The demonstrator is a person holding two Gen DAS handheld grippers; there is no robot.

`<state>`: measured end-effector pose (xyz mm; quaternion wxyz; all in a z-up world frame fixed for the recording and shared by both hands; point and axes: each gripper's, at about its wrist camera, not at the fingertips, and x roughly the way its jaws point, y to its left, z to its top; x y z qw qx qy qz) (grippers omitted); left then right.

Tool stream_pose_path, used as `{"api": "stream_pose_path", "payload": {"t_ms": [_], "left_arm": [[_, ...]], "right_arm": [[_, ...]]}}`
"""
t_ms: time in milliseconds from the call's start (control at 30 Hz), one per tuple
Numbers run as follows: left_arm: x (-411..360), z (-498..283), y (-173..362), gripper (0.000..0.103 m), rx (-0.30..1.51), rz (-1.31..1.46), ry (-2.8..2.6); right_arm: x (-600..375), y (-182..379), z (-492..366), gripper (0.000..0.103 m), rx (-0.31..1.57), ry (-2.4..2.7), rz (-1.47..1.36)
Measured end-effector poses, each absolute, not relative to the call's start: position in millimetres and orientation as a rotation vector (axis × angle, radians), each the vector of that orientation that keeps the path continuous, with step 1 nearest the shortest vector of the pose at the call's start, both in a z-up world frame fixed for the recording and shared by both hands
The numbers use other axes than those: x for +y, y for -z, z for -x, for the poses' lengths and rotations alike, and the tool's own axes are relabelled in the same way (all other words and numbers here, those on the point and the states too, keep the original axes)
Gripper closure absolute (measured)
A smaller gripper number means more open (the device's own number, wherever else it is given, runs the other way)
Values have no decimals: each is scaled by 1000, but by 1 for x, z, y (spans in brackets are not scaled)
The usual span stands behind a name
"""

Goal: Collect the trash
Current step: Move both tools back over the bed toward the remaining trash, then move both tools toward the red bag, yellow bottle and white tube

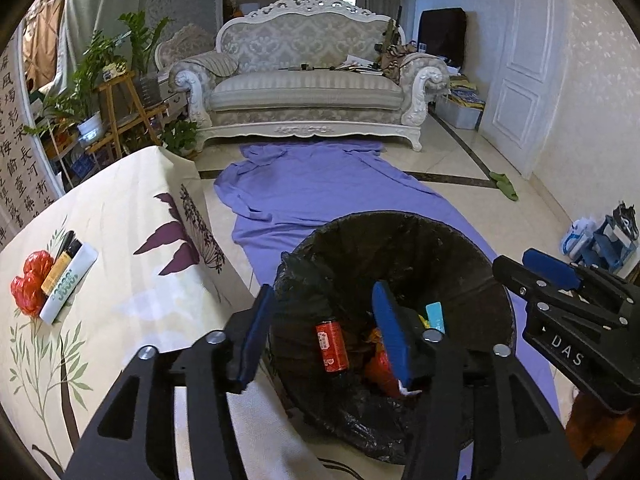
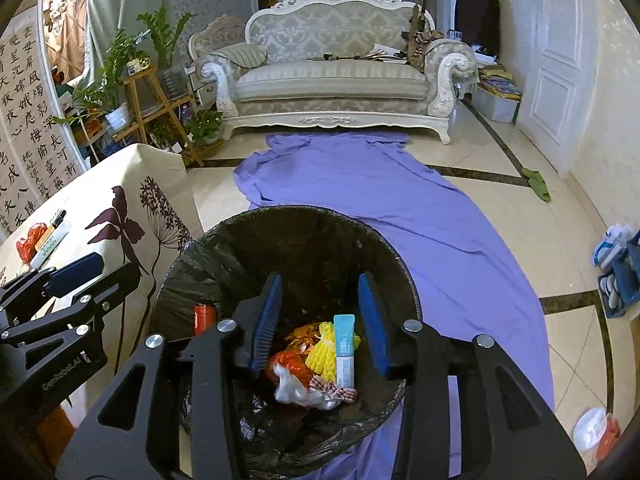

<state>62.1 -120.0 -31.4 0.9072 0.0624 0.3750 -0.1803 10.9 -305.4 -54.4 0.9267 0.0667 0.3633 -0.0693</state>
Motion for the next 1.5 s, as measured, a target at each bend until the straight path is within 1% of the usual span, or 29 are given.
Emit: {"api": "stream_pose_path", "payload": {"t_ms": [133, 267, 467, 700, 1200, 1500], "left_arm": [[-110, -61, 29, 47, 767, -122, 354], [-96, -58, 25, 45, 763, -107, 324], [-62, -58, 21, 42, 762, -80, 256], [-9, -54, 18, 42, 763, -41, 147], [131, -48, 23, 41, 779, 85, -126], [192, -40, 26, 41, 778, 139, -243]], "right_arm": [[-300, 53, -12, 62, 745, 130, -132], [-288, 49, -13, 57, 739, 110, -123], [-259, 43, -20, 57, 741, 52, -106], [-205, 37, -33, 56, 746, -64, -59], [-72, 31, -65, 56, 780, -299, 48], [-10, 31, -89, 55, 799, -365, 91]]}}
